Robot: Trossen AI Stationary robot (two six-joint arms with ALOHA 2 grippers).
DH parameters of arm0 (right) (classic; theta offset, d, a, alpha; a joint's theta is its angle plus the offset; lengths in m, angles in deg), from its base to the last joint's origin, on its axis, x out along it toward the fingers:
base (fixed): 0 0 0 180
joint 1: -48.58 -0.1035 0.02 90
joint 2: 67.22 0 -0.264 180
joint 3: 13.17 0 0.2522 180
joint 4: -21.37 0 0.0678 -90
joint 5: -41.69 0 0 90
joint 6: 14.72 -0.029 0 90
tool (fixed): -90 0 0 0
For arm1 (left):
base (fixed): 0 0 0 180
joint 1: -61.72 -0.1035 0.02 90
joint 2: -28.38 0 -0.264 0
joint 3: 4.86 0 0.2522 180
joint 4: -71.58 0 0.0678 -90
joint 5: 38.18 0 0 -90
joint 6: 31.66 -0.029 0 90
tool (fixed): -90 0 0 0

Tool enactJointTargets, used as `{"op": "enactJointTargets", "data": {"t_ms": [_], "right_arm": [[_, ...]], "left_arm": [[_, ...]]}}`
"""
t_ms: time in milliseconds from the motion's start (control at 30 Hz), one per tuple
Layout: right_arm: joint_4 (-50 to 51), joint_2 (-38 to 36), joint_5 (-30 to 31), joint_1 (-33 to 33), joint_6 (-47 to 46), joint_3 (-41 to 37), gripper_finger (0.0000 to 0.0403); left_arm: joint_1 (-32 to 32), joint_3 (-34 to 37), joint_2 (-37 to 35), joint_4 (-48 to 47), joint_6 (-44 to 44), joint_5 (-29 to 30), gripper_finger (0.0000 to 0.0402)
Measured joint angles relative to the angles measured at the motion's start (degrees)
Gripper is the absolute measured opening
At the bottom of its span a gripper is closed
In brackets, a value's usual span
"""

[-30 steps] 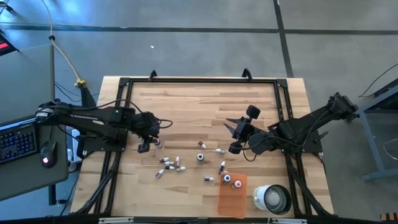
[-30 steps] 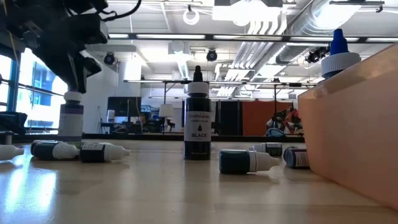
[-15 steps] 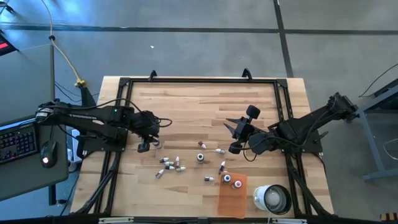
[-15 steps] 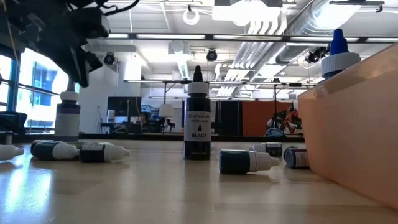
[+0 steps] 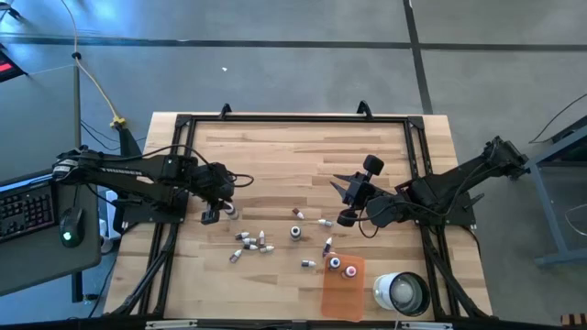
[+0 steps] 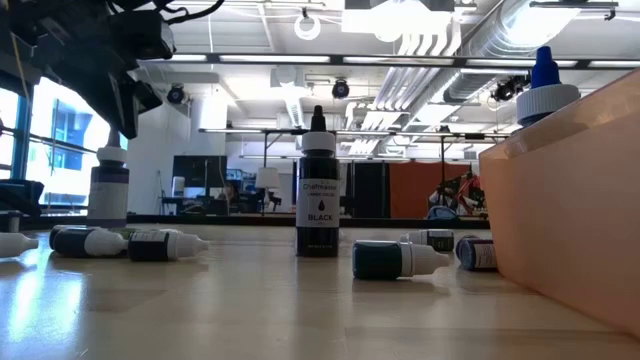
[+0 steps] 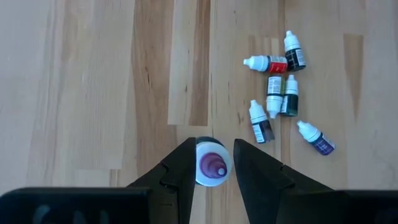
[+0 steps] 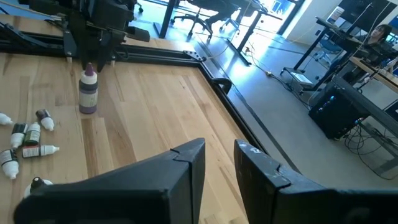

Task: Pick & Place food coloring
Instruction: Put the large purple food coloring bottle into the orange bin

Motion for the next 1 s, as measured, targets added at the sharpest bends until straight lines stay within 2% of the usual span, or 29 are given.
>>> {"op": "enactJointTargets", "data": {"t_ms": [267, 633, 1000], "right_arm": [[0.0, 0.0, 0.0, 0.0, 0.0, 0.0, 0.0078], [0.0, 0.0, 0.0, 0.0, 0.0, 0.0, 0.0078], [0.0, 0.0, 0.0, 0.0, 0.0, 0.0, 0.0078]], "left_arm": [[0.0, 0.0, 0.0, 0.0, -0.3, -3.7, 0.0107], [0.0, 0.0, 0.1, -0.2, 0.1, -1.4, 0.0108], [0.0, 0.0, 3.9, -0.3, 0.2, -1.3, 0.0108]]}}
